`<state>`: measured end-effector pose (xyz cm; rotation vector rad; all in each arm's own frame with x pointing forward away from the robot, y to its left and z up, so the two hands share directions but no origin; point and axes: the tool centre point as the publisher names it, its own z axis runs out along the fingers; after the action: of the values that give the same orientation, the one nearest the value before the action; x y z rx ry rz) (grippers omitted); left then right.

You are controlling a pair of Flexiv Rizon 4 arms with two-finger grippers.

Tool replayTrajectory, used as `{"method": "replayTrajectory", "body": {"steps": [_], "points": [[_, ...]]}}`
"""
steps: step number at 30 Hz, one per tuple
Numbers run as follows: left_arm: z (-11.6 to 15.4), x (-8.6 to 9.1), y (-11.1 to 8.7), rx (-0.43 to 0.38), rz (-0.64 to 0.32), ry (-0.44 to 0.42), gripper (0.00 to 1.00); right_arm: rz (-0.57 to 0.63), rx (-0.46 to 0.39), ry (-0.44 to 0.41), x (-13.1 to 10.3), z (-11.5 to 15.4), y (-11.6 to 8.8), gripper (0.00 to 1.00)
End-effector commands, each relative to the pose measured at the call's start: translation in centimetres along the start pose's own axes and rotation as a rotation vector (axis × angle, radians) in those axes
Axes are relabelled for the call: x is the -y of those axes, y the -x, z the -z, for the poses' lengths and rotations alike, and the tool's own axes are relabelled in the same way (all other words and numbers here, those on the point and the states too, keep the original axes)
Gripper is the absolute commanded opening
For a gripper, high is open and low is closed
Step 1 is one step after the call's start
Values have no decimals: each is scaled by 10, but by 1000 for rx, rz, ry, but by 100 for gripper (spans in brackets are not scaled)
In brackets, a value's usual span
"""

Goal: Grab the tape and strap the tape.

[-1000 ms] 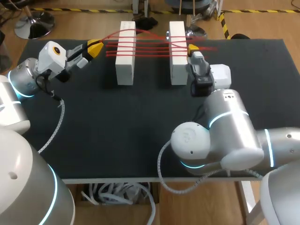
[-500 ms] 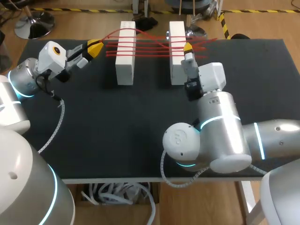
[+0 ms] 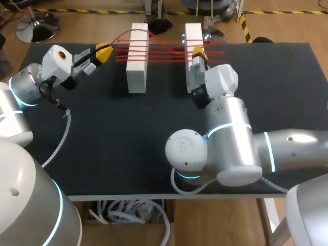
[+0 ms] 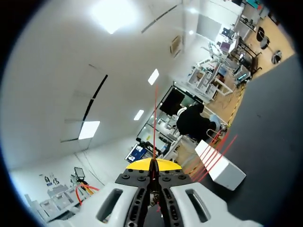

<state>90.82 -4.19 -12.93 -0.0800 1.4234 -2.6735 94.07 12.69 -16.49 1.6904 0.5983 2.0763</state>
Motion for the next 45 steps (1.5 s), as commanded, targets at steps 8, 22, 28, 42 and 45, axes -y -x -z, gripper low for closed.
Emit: {"method": "replayTrajectory", "body": {"steps": [8,22,28,42,45], "points": [[0,0,0,0,0,-1,0,95,132,-47,10,5,-18,0],[0,0,0,0,0,-1,0,95,120,-42,2,11,-17,0],[0,0,0,0,0,-1,0,95,120,-42,2,11,-17,0],[0,0,0,0,0,-1,0,95,120,-42,2,11,-17,0],[0,0,0,0,0,-1,0,124,108,-28,3,13,-22,0]]}}
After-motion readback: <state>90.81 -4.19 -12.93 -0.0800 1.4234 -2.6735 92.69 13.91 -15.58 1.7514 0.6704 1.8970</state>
